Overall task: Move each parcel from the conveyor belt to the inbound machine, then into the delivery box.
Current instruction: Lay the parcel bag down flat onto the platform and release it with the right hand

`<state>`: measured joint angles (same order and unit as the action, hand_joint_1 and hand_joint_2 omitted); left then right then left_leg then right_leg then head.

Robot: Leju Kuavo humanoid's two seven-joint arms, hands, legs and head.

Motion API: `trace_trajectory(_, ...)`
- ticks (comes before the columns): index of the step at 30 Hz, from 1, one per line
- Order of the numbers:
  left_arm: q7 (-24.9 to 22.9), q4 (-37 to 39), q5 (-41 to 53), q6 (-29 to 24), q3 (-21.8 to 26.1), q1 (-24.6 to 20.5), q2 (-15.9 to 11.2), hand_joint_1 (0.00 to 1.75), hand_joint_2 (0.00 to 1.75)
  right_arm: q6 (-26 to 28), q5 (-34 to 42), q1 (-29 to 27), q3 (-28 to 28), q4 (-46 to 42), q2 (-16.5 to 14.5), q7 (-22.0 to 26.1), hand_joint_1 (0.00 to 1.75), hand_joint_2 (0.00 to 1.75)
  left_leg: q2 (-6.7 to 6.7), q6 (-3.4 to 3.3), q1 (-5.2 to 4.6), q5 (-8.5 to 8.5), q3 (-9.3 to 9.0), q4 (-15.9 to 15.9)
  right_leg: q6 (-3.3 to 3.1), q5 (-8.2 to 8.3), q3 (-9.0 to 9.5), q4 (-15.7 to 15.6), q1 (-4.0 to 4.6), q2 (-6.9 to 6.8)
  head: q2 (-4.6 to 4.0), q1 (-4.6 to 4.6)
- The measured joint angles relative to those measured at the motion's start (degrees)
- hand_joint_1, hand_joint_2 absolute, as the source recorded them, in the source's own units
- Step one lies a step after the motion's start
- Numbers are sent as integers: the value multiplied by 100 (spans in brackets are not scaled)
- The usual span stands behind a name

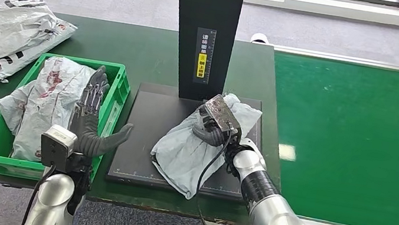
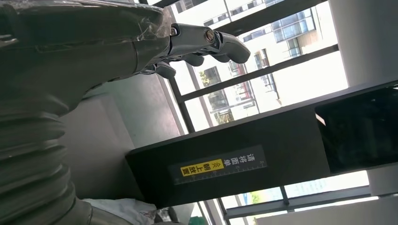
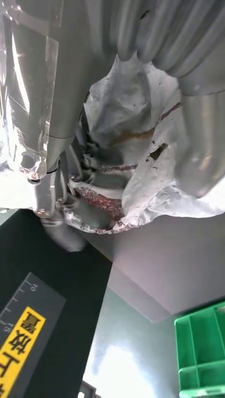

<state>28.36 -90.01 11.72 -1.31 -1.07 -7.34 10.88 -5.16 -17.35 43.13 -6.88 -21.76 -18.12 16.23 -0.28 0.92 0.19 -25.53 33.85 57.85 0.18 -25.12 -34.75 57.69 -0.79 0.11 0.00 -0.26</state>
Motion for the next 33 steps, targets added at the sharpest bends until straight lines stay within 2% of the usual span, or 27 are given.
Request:
trace_trajectory(11, 58, 56, -30, -2, 0, 11, -15, 0, 175, -257, 393, 105, 0, -3, 226, 404, 0, 175, 0, 0, 0, 0, 1, 0, 0, 0, -1, 0, -2, 0, 0, 0)
trace_trajectory(19, 122, -1, -18, -59, 16, 180, -42, 0, 175, -643, 688, 83, 0, -396, 498, 1150, 0, 175, -1, 0, 0, 0, 1, 0, 0, 0, -1, 0, -1, 0, 0, 0)
trace_trajectory(21, 151, -56, 9, -81, 37, 282, -52, 0, 175, -695, 739, -48, 0, -824, 607, 1302, 0, 175, -1, -1, 0, -1, 1, 0, 0, 0, -1, 0, -1, 0, 0, 0)
trace_trajectory(24, 177, -156, 45, -103, 83, 450, -59, 0, 175, -651, 717, -480, 0, -1846, 774, 1251, 0, 175, -3, -3, -1, -3, 1, 1, 1, -2, 0, -1, -2, -2, 0, 0)
trace_trajectory(30, 134, -403, 93, -118, 172, 745, -59, 0, 175, -315, 348, -1834, 0, -4719, 1060, 948, 0, 175, -5, -10, -1, -16, 4, 1, 2, -11, -2, -2, -2, -6, 0, -2)
trace_trajectory(33, 53, -522, 142, -118, 221, 825, -58, 0, 175, -19, 161, -2432, 0, -5942, 1162, 973, 0, 175, -5, -12, -1, -19, 3, 0, 4, -17, 0, -4, -2, -7, 0, -2)
